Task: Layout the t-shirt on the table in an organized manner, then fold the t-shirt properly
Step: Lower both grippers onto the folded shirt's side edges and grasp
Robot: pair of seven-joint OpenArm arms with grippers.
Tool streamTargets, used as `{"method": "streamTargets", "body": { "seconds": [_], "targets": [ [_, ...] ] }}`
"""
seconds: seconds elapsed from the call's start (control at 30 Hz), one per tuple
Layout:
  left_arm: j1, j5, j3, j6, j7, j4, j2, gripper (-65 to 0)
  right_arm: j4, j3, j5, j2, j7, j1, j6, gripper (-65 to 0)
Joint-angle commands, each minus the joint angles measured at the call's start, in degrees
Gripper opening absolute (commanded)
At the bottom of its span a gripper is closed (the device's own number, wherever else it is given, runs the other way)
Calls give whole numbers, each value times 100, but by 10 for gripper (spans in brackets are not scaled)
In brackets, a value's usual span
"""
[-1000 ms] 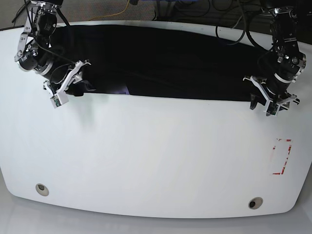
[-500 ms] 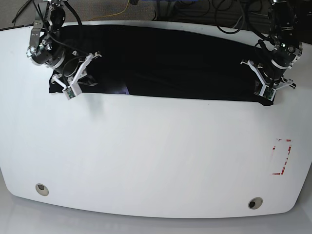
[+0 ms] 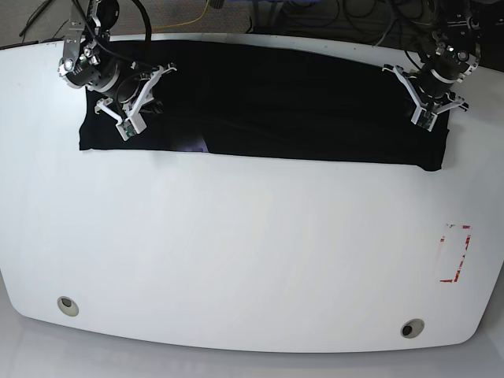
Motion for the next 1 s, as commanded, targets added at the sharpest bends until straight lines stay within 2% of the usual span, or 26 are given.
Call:
{"method": "streamTargets", "body": {
  "seconds": [0.0, 0.13, 0.33, 0.53, 0.7, 0.97],
  "targets": [
    [-81, -50, -12, 26, -124, -183, -55, -650, -72, 24, -277, -37, 86, 13, 17, -650],
    [-327, -50, -12, 26, -124, -605, -55, -650, -546, 24, -672, -63, 182, 250, 79, -650],
    [-617, -50, 164, 26, -124, -1045, -55, -650, -1373, 41, -1129, -55, 543, 558, 474, -650],
    [-924, -50, 471, 26, -106, -1379, -63, -650, -1935, 59, -1630, -55, 631, 989, 677, -650],
    [-1021, -50, 718, 43, -88, -1423, -63, -650, -2234, 50, -1885, -46, 666, 1358, 699, -650],
    [-1030, -58, 770, 26, -88, -1397, -55, -650, -2489, 32, -2044, 165, 745, 1683, 699, -650]
  ]
}}
